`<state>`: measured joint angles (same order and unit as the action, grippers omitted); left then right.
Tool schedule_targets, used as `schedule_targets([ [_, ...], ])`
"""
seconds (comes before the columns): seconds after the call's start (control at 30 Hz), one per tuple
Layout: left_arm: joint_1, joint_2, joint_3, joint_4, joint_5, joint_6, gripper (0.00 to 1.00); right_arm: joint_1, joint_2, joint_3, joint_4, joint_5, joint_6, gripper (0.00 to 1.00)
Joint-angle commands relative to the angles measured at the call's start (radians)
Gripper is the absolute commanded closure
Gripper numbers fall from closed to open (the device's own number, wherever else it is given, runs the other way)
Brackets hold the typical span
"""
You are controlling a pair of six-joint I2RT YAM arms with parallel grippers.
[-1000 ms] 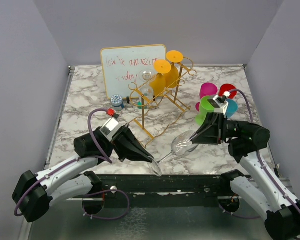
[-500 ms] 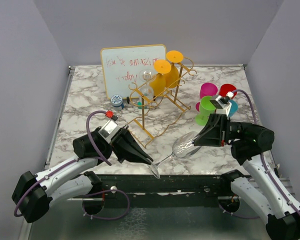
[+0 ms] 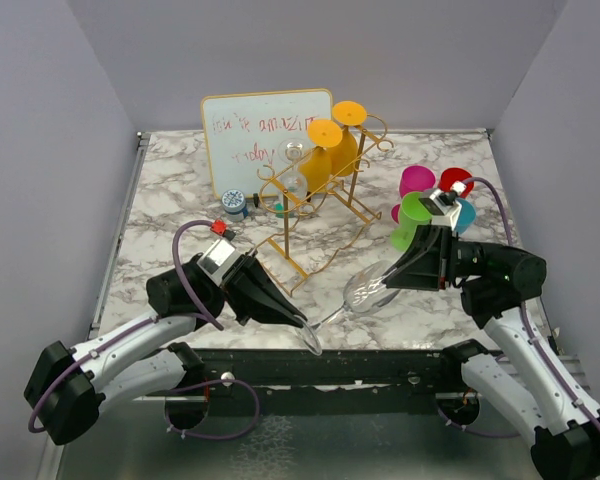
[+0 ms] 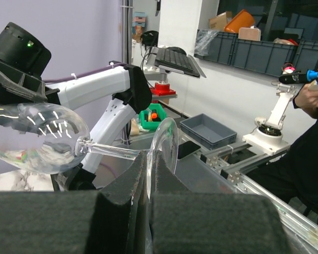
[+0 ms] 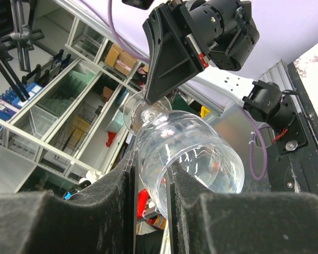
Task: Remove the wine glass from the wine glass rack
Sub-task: Place the wine glass at the center of the board.
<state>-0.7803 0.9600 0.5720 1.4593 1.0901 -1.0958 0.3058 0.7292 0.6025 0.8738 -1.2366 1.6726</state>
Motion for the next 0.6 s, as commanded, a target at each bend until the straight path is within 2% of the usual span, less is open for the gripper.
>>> schedule_targets([
  [0.0,0.007,0.022,-0.003,-0.010,-0.068,0.016,1.00,0.004,0.004,-0.008,0.123,0.007,0.039,0.90],
  [0.1,0.007,0.018,-0.007,-0.016,-0.071,0.017,1.00,0.004,0.003,-0.001,0.106,0.001,0.031,0.99],
  [0.33,0.007,-0.003,-0.009,-0.082,-0.074,0.056,1.00,0.004,-0.028,0.054,-0.092,-0.018,-0.091,0.99],
  [0.37,0.007,-0.009,-0.009,-0.094,-0.074,0.064,1.00,0.004,-0.028,0.065,-0.117,-0.026,-0.104,0.92],
  [0.43,0.007,-0.019,-0.005,-0.120,-0.073,0.078,1.00,0.004,-0.028,0.077,-0.143,-0.030,-0.117,0.71],
  [0.5,0.007,-0.024,-0.001,-0.139,-0.069,0.092,1.00,0.004,-0.031,0.082,-0.146,-0.030,-0.119,0.56],
  [0.57,0.007,-0.027,-0.001,-0.153,-0.069,0.100,1.00,0.004,-0.032,0.086,-0.144,-0.034,-0.118,0.54],
])
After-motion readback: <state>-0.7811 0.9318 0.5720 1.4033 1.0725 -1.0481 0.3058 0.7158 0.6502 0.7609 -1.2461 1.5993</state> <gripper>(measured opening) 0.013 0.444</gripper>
